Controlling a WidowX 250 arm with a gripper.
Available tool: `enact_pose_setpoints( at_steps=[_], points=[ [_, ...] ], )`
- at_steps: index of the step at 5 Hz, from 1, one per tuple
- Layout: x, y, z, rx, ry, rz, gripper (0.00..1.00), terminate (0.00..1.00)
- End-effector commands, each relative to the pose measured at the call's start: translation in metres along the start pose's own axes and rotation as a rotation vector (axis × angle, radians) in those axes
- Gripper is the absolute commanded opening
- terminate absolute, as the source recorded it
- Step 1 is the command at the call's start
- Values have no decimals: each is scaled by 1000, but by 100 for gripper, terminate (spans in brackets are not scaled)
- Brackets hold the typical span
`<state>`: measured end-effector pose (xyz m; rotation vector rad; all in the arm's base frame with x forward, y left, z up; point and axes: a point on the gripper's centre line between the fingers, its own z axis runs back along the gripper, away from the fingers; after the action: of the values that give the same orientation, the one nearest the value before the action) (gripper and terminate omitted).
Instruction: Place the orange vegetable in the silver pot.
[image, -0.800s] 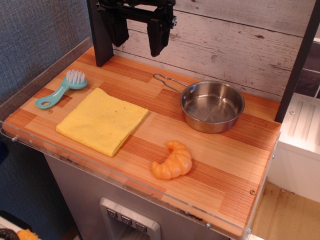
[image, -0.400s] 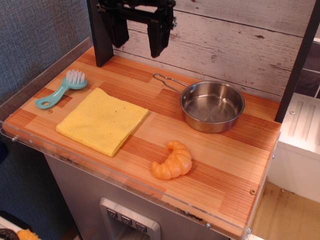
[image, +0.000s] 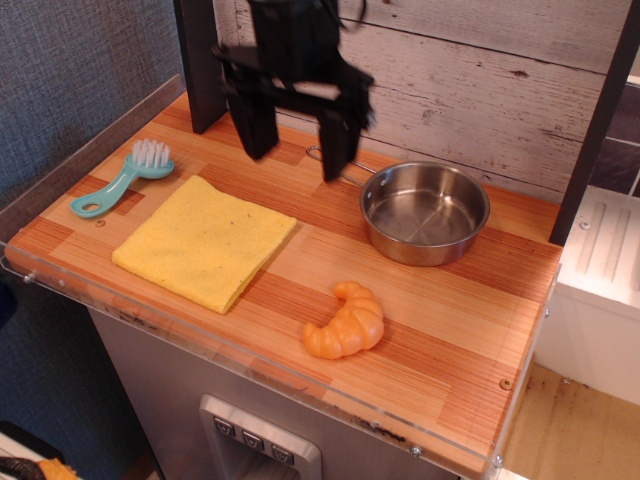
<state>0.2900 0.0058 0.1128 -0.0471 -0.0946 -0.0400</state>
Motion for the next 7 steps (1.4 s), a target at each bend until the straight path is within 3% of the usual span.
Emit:
enact_pose_setpoints(
  at_steps=[1, 5, 7],
  points=[
    [-25, -40, -38, 35, 5, -76, 100, 0],
    [-38, -45, -75, 110, -2, -63, 100, 0],
    [-33, -50, -92, 95, -20, -62, 100, 0]
  ],
)
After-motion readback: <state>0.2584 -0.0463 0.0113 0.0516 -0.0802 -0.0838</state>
